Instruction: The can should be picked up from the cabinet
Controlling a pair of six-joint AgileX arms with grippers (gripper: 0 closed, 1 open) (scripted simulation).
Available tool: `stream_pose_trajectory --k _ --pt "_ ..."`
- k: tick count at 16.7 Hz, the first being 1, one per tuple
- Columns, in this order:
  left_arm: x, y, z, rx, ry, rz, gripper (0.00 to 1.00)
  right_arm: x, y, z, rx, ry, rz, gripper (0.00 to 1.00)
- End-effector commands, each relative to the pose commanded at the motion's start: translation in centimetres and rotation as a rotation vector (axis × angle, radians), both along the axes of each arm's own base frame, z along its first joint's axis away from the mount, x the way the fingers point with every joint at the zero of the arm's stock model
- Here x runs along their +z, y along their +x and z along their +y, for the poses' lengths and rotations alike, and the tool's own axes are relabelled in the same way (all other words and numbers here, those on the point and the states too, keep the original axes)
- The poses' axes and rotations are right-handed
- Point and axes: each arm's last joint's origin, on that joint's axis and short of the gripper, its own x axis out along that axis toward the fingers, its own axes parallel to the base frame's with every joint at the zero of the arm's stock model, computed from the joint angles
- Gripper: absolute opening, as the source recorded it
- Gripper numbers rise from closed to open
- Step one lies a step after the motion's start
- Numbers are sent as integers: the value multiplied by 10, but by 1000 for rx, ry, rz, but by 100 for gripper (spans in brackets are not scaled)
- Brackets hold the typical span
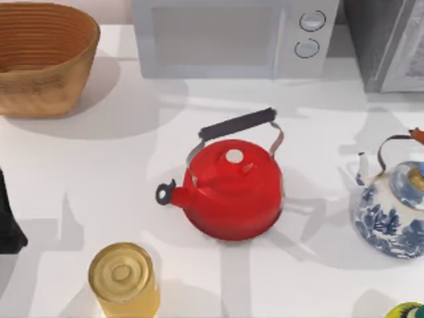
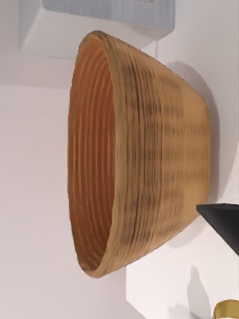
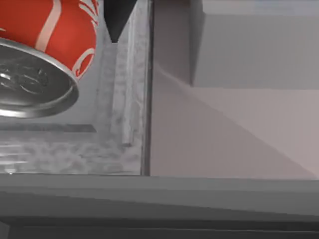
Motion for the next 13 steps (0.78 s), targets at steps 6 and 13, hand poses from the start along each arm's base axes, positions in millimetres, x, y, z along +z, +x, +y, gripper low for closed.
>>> stream_pose_trajectory --k 6,13 --pt "0 0 0 0 0 0 100 -125 -26 -27 -4 8 6 0" --pt "0 0 0 0 0 0 100 -254 -35 -41 -1 17 -19 0"
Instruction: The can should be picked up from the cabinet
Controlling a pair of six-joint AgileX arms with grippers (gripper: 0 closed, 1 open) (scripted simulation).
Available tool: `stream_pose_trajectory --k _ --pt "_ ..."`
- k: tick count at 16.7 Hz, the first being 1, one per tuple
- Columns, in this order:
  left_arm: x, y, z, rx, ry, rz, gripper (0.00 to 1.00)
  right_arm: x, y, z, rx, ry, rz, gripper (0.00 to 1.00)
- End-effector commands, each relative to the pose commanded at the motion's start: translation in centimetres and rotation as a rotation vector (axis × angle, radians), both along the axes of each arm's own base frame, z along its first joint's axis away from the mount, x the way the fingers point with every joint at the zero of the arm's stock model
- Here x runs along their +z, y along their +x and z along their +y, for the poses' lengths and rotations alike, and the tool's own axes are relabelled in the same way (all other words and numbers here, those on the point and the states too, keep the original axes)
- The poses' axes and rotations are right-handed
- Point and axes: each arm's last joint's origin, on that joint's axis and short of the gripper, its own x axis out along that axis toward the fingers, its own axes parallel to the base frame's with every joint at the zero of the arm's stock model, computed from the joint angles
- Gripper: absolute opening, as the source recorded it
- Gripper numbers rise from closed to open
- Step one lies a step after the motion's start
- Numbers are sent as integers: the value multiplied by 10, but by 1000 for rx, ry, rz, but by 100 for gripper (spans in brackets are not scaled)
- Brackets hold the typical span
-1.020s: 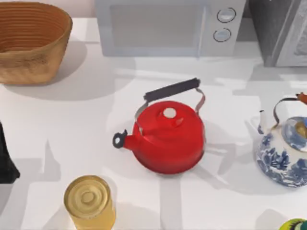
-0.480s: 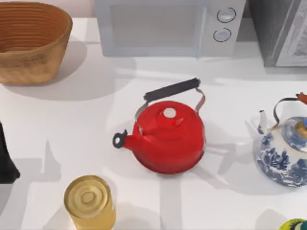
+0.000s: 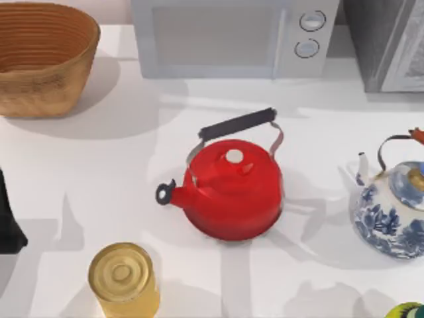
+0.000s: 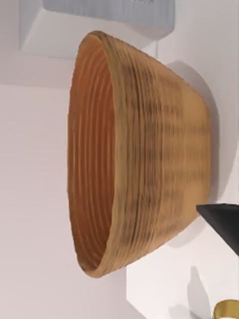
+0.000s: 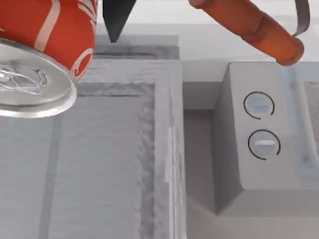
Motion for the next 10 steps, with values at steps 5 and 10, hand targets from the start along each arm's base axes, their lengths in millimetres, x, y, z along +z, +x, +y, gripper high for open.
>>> stream_pose_trajectory --k 5,10 --pt "0 0 0 0 0 0 100 -26 1 -3 3 0 -16 0" --pt "0 0 0 0 0 0 100 -27 1 -2 5 2 -7 0"
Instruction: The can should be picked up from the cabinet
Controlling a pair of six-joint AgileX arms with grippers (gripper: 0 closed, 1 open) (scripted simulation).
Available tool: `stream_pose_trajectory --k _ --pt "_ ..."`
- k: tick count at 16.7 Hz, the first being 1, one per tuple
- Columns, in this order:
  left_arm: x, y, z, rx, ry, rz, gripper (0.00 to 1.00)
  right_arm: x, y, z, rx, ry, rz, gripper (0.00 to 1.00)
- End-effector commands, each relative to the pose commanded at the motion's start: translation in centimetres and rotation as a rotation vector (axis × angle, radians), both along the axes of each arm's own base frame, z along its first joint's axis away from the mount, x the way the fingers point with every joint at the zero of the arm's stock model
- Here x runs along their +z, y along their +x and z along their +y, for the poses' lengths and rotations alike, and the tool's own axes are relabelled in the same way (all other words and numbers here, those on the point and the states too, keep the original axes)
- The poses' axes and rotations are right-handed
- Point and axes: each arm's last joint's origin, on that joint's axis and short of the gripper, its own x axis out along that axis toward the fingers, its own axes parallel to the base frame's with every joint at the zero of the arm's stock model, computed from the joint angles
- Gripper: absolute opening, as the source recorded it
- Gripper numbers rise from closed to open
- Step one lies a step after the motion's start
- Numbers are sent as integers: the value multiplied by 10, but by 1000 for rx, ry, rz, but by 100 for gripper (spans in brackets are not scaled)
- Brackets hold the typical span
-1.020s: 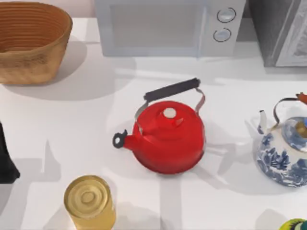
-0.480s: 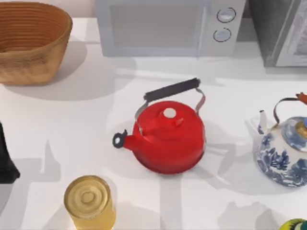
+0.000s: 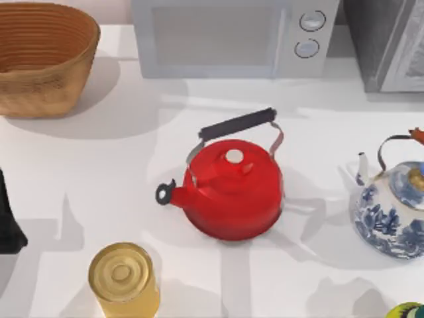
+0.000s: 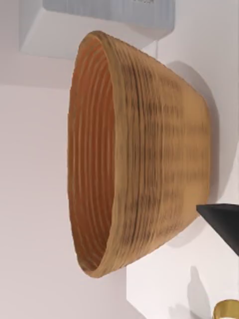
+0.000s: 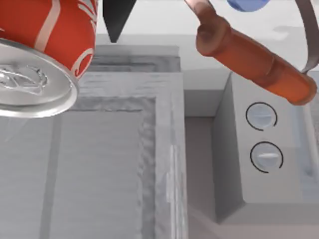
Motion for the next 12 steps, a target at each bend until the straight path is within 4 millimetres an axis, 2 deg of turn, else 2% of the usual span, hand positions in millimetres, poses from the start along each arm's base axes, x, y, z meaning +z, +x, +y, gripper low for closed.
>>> stream_pose_trajectory --k 6,12 --pt "0 0 0 0 0 0 100 13 9 0 50 1 12 0" --pt "0 0 0 0 0 0 100 39 34 -1 150 2 11 0"
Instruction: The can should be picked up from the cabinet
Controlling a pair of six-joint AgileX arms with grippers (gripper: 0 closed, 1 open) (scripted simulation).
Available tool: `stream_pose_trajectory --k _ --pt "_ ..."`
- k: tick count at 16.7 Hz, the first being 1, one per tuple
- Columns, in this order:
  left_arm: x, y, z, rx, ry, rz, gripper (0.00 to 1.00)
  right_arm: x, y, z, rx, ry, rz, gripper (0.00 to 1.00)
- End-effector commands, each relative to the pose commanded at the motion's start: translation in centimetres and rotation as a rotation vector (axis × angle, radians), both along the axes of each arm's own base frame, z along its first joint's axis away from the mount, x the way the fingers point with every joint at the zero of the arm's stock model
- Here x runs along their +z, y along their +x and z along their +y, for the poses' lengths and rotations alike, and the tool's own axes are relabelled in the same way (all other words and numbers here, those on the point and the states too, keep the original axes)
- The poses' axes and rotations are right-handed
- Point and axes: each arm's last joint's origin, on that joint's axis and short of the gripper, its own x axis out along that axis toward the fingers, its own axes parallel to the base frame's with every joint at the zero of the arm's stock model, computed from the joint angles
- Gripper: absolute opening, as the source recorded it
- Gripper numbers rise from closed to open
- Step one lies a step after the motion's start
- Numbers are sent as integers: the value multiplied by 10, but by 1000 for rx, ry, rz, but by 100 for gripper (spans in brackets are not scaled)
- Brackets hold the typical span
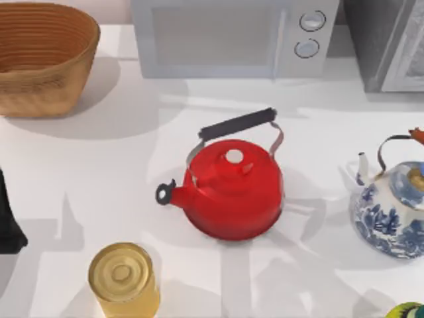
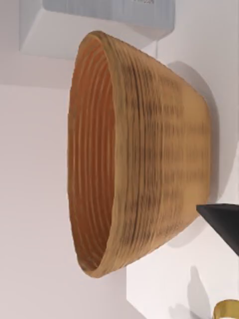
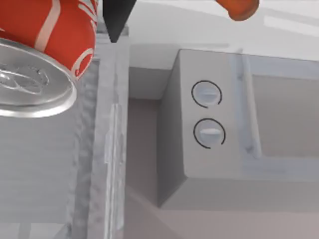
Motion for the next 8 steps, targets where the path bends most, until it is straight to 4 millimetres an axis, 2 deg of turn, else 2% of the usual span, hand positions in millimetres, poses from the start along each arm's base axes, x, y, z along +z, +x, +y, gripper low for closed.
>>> stream_pose_trajectory --k 5,8 --pt "0 0 0 0 0 0 100 19 28 -4 77 -4 -28 0" --pt "0 0 0 0 0 0 100 23 48 -7 128 -3 -30 0"
